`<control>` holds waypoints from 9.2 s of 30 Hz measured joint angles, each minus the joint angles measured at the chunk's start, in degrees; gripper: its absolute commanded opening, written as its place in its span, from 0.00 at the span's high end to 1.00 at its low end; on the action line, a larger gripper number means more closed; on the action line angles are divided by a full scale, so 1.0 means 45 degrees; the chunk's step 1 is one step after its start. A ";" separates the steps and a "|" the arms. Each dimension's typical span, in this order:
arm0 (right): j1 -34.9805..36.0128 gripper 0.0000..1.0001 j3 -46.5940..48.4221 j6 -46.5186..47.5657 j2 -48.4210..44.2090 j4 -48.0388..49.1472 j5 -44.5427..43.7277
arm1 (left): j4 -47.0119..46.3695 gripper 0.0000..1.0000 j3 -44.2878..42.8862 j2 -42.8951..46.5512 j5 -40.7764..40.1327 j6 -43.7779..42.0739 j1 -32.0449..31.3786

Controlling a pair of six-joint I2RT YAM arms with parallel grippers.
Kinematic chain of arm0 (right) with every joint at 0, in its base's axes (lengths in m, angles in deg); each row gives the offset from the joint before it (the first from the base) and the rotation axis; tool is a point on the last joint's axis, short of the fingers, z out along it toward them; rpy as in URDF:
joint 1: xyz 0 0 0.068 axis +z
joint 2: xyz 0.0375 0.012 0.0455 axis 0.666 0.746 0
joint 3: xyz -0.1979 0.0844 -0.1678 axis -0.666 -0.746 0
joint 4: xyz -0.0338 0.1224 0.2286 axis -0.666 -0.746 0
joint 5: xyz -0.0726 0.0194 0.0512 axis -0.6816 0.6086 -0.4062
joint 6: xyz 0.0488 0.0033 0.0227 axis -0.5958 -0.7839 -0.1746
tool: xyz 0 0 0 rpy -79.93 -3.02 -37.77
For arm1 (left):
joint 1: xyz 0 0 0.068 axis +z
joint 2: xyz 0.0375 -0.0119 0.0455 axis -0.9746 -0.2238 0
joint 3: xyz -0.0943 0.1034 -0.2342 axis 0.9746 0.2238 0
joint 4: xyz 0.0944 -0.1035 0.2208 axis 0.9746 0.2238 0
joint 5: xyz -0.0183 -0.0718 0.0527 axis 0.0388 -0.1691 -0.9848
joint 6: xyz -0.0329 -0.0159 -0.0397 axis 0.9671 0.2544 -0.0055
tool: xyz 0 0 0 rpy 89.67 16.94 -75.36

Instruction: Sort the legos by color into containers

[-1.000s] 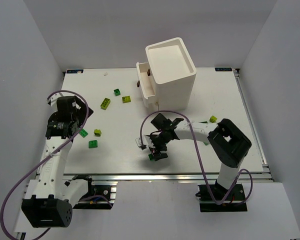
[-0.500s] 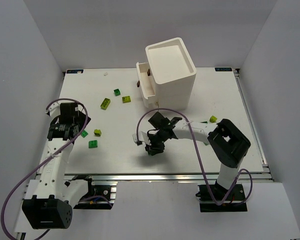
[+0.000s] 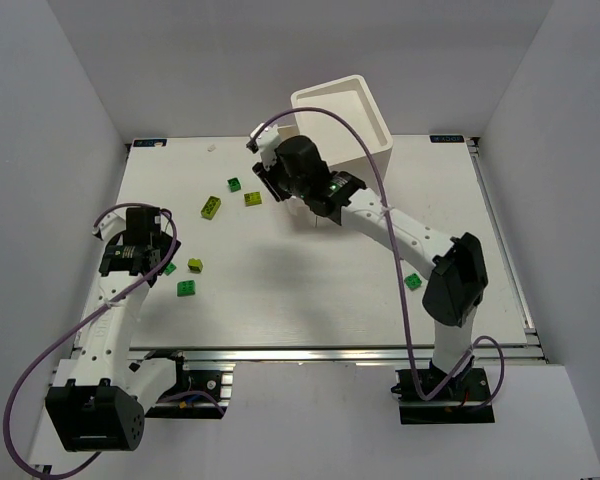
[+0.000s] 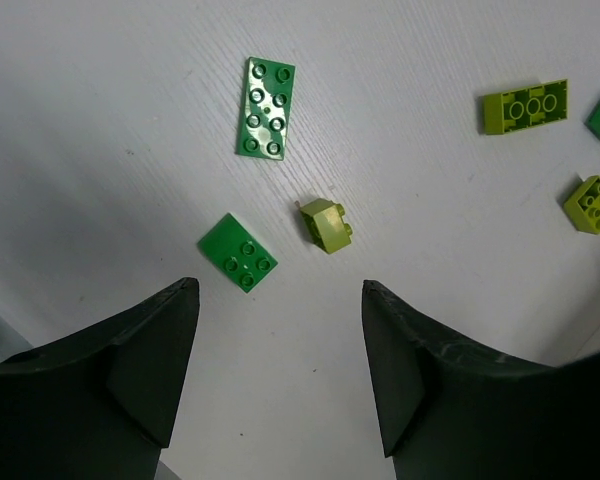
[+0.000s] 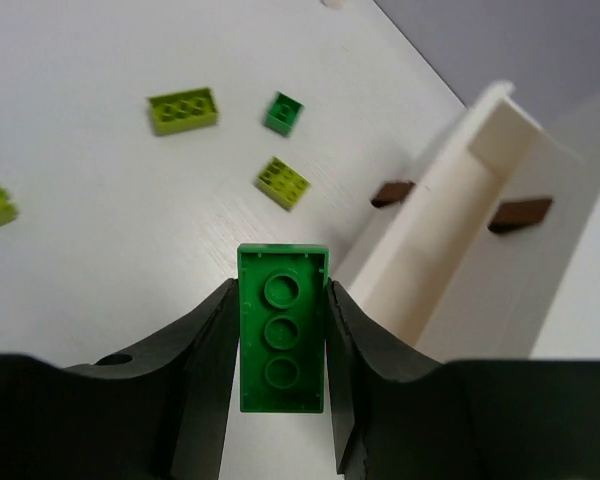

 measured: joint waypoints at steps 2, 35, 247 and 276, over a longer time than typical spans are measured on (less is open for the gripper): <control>-0.0029 1.00 0.0083 -0.0452 0.0500 0.0034 -0.1345 | 0.0102 0.24 0.0029 0.0000 -0.0024 0.0000 0.0000; -0.0602 0.31 0.1341 -0.0029 0.3939 0.2327 -0.6441 | 0.0622 0.14 0.1243 0.0126 -0.0049 -0.0321 0.0000; -0.2195 0.92 0.2375 1.2298 0.1943 -0.3939 0.4352 | -0.2161 0.06 0.1991 -0.1248 0.4313 -0.2011 -0.2506; -0.2273 0.34 0.1977 1.7447 0.2705 -0.3415 0.2676 | -0.2453 0.05 0.2526 -0.0442 0.4036 -0.1768 -0.2506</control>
